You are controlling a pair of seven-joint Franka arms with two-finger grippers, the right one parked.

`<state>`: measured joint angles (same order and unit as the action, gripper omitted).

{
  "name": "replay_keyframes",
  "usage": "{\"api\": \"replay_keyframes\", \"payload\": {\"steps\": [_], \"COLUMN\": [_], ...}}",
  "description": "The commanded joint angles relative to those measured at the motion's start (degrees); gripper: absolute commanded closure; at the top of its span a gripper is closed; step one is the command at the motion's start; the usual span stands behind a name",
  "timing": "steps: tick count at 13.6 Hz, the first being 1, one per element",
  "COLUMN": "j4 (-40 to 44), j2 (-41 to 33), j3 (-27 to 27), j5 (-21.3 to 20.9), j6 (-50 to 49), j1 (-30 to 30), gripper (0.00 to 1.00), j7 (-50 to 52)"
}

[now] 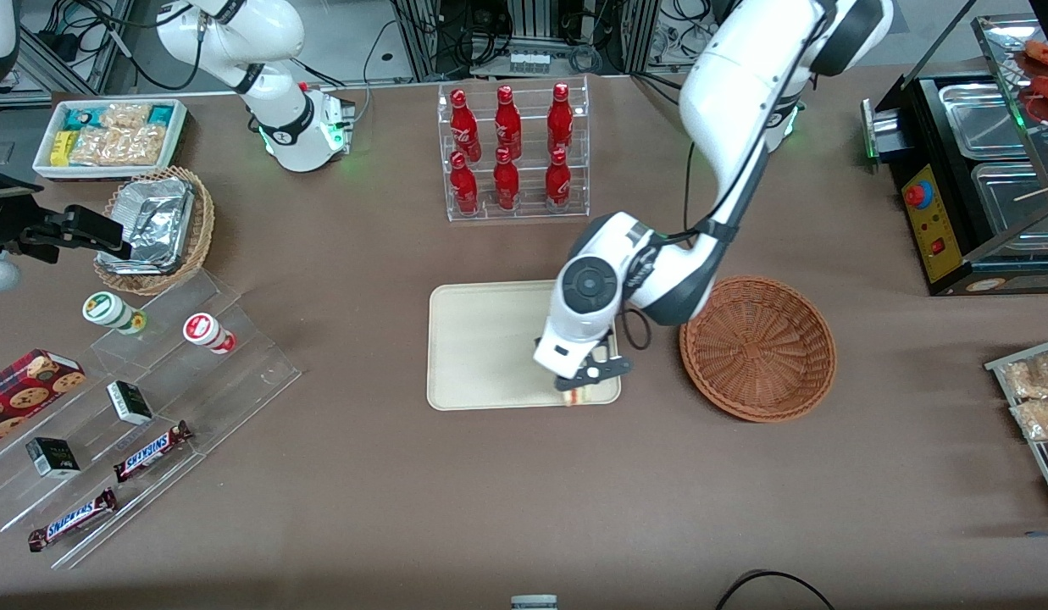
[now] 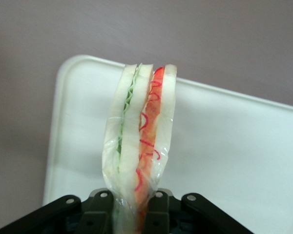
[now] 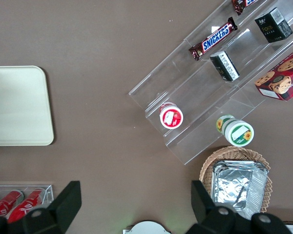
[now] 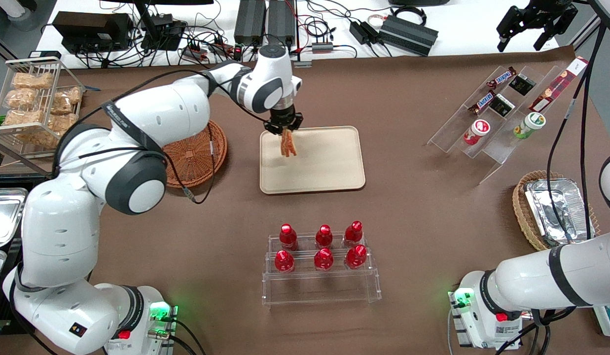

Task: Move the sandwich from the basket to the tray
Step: 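Lift the sandwich and carry it with the left gripper over the cream tray, then lower the sandwich onto the tray and open the left gripper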

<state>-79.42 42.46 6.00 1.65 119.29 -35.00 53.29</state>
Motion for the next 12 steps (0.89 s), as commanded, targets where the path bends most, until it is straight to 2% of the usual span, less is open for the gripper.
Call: {"api": "replay_keyframes", "payload": {"steps": [1, 5, 9, 12], "j4": [3.92, 4.8, 11.46, 12.54], "j2": [2.36, 4.12, 8.86, 9.66], "j3": [-0.64, -0.73, -1.08, -1.17], "j5": [1.08, 0.9, 0.28, 0.2], "j6": [-1.96, -2.14, -5.9, -6.36], "j1": [-3.74, -7.18, -8.33, -8.33], "gripper": [1.0, 1.0, 1.0, 1.0], "j7": [1.03, 2.78, 4.54, 4.46]}}
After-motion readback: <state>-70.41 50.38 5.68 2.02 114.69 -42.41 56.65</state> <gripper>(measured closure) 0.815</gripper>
